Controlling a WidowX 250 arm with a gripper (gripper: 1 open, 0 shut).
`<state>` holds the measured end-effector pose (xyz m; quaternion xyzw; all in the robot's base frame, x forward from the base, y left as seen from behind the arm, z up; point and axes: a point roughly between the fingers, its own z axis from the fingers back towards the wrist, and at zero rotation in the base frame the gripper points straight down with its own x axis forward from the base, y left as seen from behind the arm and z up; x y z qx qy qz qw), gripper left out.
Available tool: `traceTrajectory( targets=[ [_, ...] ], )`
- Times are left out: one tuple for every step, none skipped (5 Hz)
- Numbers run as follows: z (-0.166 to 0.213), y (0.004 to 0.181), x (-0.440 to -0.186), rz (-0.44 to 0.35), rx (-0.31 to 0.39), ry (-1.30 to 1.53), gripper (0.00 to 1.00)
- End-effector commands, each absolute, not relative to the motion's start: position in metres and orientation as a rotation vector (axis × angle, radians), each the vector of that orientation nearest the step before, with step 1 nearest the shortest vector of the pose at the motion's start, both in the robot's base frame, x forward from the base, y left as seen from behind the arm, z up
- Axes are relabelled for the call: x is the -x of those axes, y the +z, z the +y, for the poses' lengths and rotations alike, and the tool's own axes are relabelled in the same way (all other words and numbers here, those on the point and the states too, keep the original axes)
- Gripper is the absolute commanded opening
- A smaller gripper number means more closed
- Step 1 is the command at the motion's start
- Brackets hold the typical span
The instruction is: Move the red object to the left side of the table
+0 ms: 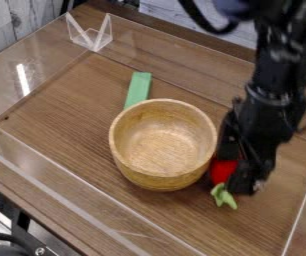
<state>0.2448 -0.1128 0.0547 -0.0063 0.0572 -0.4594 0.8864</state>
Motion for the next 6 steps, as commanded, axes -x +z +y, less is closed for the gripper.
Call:
traceTrajectory(
  targets=[
    [-0.118,0.047,-0.247,0.071,0.007,-0.990,1.00],
    [-0.115,0.055,-0.246,0.059,0.005,-0.975,1.00],
    [-0.113,0.063,-0.246,0.051,0.006,-0.965,1.00],
    [-0.106,0.063,-0.244,0.043,0.011,-0.896,1.00],
    [-0.099,0.065,-0.243,0.040,0.015,-0.827,1.00],
    [-0.103,0.066,-0.243,0.045,0.015,-0.807,1.00]
  ],
)
